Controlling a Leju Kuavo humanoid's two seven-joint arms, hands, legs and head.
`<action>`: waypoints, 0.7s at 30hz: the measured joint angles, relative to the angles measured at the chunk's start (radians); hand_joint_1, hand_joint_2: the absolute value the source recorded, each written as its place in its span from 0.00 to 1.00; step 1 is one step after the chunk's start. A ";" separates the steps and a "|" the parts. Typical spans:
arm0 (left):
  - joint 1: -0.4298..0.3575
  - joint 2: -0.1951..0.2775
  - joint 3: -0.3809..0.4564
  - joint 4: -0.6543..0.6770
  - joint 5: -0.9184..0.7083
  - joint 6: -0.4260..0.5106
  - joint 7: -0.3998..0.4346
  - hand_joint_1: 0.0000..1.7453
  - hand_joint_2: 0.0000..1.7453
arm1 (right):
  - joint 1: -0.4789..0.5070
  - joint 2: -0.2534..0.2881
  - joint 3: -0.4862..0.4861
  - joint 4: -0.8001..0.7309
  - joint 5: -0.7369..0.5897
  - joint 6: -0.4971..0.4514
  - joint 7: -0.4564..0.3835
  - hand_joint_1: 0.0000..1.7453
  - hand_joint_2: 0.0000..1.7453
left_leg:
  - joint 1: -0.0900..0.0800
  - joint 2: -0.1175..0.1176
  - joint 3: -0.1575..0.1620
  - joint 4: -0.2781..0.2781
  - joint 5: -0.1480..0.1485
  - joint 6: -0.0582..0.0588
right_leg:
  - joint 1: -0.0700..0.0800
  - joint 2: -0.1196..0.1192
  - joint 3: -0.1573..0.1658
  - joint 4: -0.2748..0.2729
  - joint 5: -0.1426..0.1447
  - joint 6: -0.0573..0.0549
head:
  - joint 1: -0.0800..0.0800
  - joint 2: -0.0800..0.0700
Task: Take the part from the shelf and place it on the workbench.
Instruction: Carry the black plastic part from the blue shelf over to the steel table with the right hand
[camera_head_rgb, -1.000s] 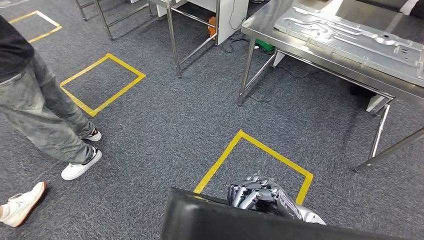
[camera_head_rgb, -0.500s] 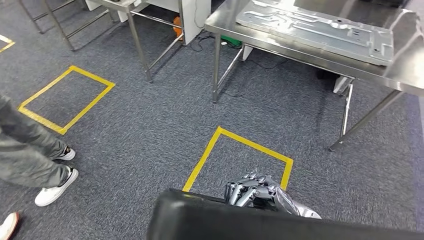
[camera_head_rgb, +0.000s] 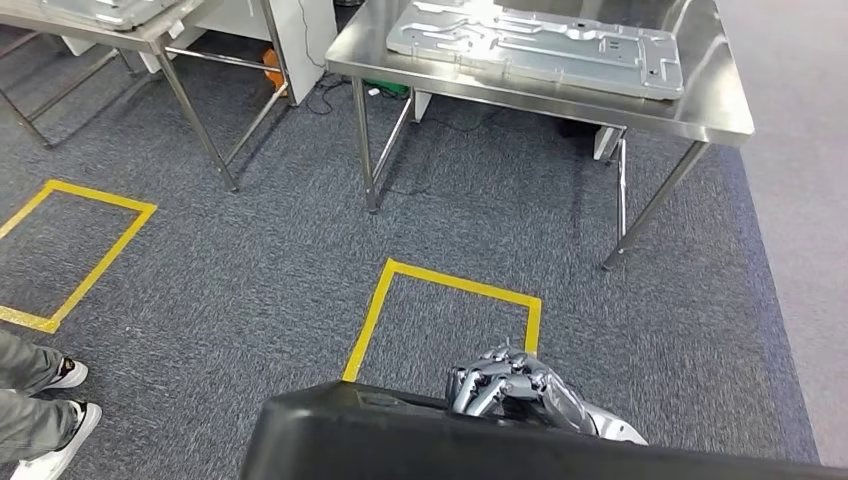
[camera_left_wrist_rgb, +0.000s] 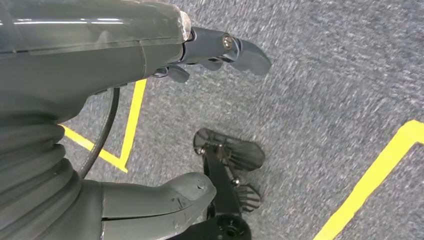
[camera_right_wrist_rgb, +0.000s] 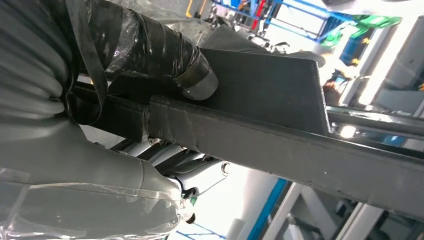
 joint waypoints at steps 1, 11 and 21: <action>-0.002 -0.001 0.000 0.000 0.000 -0.003 -0.004 0.00 1.00 | 0.000 -0.001 0.000 0.000 -0.001 -0.002 0.002 1.00 1.00 | 0.001 0.011 0.001 -0.002 0.002 0.007 | 0.001 -0.010 -0.005 0.007 -0.005 0.005 | 0.000 0.000; 0.000 -0.002 0.006 0.000 0.001 -0.016 -0.011 0.00 1.00 | -0.004 -0.004 0.002 0.005 -0.003 -0.018 0.005 1.00 1.00 | -0.004 0.134 0.020 -0.006 -0.015 0.015 | 0.002 -0.176 -0.043 0.076 -0.007 0.016 | 0.003 0.000; -0.001 0.000 0.013 0.000 0.006 -0.037 -0.008 0.00 1.00 | -0.010 -0.003 0.002 0.004 -0.002 -0.039 0.008 1.00 1.00 | -0.003 0.063 -0.079 0.239 -0.154 -0.021 | 0.006 -0.143 0.004 -0.018 0.012 -0.036 | 0.001 0.000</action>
